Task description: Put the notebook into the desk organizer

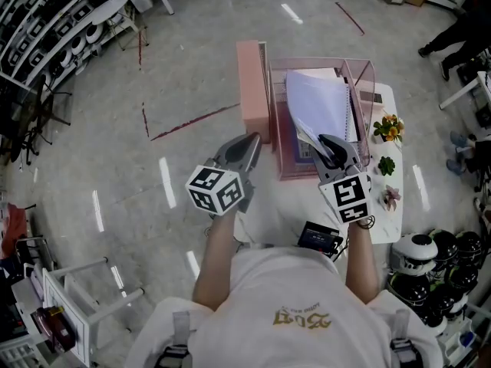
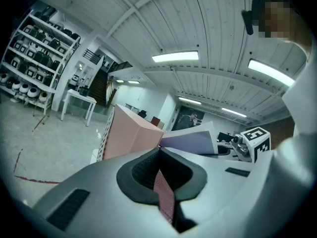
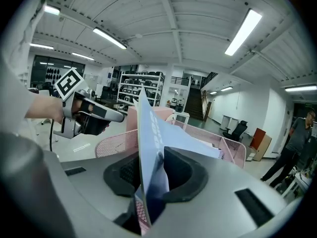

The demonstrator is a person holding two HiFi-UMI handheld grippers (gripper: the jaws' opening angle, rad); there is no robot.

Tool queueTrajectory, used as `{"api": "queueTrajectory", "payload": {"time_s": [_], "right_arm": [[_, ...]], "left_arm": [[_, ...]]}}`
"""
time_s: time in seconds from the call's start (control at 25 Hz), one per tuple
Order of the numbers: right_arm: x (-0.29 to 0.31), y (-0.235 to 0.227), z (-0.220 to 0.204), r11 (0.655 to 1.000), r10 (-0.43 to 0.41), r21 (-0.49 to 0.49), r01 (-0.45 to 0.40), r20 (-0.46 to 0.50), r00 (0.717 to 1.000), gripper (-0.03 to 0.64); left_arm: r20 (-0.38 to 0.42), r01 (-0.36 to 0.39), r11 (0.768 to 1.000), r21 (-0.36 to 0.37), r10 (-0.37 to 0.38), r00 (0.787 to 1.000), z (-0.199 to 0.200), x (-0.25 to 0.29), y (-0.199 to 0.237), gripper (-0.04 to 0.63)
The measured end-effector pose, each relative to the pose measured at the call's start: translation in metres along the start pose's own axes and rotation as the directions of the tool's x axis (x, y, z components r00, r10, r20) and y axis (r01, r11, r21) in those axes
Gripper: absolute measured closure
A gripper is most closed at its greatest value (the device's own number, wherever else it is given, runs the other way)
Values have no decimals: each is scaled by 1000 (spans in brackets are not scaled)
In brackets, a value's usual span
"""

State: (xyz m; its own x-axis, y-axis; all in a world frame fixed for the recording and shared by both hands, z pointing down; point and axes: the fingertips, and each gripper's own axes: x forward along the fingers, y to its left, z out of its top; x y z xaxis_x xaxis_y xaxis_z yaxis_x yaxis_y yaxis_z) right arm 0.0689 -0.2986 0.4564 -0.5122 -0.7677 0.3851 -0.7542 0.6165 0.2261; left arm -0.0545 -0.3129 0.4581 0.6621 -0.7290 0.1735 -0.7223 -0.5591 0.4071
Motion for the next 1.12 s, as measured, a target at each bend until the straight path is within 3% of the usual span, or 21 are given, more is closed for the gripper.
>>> {"api": "queueTrajectory", "payload": {"time_s": [0.28,0.52,1.12], "right_arm": [[5,13,-18,989,35,-140,-52,-120,992,466],[7,17,-30,976,52,-199,-89,-186,981,432],[2,18,-32,968,106,-195,-159,-257,961,359]], "left_arm": [[0,8,1000,-1,-8,1000,-2,-2,-2,580],[-3,11,1000,-7,-11,1000,-4,0,-1,580],[-18,38,999,-12,-38,999,-6,-7,-3,580]]}}
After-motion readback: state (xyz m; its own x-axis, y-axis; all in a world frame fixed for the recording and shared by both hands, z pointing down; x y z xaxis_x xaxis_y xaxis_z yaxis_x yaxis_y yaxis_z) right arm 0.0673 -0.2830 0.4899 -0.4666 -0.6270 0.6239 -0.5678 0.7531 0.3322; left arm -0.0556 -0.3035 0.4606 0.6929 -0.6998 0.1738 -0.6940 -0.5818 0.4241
